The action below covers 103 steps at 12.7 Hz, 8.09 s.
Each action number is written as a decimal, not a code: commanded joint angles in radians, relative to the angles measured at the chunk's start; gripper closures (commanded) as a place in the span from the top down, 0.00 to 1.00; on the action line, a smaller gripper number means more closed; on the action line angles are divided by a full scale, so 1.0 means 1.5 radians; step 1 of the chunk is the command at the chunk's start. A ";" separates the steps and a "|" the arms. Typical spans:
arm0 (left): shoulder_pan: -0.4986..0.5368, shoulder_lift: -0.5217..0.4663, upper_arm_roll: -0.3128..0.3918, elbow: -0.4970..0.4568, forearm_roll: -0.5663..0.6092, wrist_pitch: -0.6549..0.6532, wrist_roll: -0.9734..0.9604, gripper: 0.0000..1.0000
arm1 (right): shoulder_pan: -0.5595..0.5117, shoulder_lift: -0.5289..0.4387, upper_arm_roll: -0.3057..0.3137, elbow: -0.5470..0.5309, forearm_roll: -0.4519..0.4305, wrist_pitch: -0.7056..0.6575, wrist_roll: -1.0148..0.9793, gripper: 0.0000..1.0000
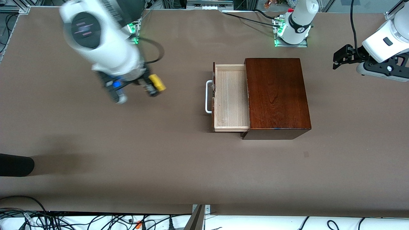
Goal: Open drawer, take yellow block, close drawer
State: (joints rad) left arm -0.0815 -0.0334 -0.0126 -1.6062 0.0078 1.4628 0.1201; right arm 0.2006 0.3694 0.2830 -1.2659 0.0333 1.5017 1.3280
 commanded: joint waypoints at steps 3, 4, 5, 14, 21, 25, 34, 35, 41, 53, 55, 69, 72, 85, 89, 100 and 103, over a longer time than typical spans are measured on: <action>-0.002 -0.003 -0.009 0.012 -0.004 -0.017 -0.007 1.00 | -0.007 -0.090 -0.192 -0.138 0.017 0.008 -0.451 0.00; -0.002 -0.003 -0.011 0.013 -0.004 -0.017 -0.007 1.00 | -0.007 -0.087 -0.233 -0.145 0.016 0.014 -0.533 0.00; -0.002 -0.003 -0.012 0.013 -0.004 -0.017 -0.008 1.00 | -0.007 -0.084 -0.272 -0.162 0.016 0.029 -0.604 0.00; -0.014 0.023 -0.043 0.017 -0.015 -0.086 0.002 1.00 | -0.048 -0.017 -0.440 -0.359 0.020 0.374 -0.997 0.00; -0.034 0.137 -0.204 0.013 -0.098 -0.024 0.117 1.00 | -0.092 0.119 -0.439 -0.361 0.149 0.517 -1.167 0.00; -0.083 0.206 -0.324 0.008 -0.045 0.136 0.167 1.00 | -0.090 0.175 -0.431 -0.354 0.202 0.589 -1.201 0.00; -0.247 0.345 -0.329 -0.001 0.138 0.384 0.324 1.00 | -0.089 0.230 -0.410 -0.276 0.203 0.593 -1.203 0.00; -0.251 0.364 -0.329 -0.009 0.177 0.419 0.324 1.00 | -0.090 0.234 -0.410 -0.272 0.203 0.593 -1.203 0.00; -0.249 0.450 -0.325 -0.031 0.301 0.573 0.273 1.00 | -0.090 0.228 -0.410 -0.270 0.202 0.586 -1.204 1.00; -0.220 0.440 -0.327 -0.036 0.358 0.449 0.339 1.00 | -0.080 -0.076 -0.408 -0.269 0.083 0.262 -1.082 1.00; -0.210 0.436 -0.327 -0.035 0.358 0.443 0.340 1.00 | -0.063 -0.118 -0.408 -0.269 0.065 0.195 -1.021 1.00; -0.149 0.399 -0.331 -0.029 0.351 0.343 0.392 1.00 | 0.007 -0.263 -0.349 -0.278 -0.025 0.055 -0.869 1.00; -0.142 0.394 -0.331 -0.029 0.349 0.336 0.399 1.00 | 0.007 -0.263 -0.348 -0.271 -0.025 0.055 -0.858 1.00; -0.132 0.374 -0.343 0.045 0.298 0.218 0.411 1.00 | -0.145 -0.257 -0.191 -0.259 -0.031 0.058 -0.857 1.00; -0.099 0.370 -0.343 0.163 0.120 0.214 0.392 1.00 | -0.146 -0.257 -0.192 -0.264 -0.032 0.089 -0.856 1.00; 0.123 0.246 -0.320 0.166 0.075 -0.019 0.081 1.00 | -0.145 -0.260 -0.196 -0.257 -0.028 0.076 -0.873 1.00; 0.050 0.174 -0.149 0.140 0.055 -0.011 0.071 1.00 | -0.145 -0.261 -0.194 -0.257 -0.028 0.073 -0.874 1.00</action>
State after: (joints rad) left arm 0.0752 0.3202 -0.3955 -1.3466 0.1071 1.4485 0.2376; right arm -0.0024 0.0009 -0.0218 -1.6460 -0.0002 1.6259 0.0301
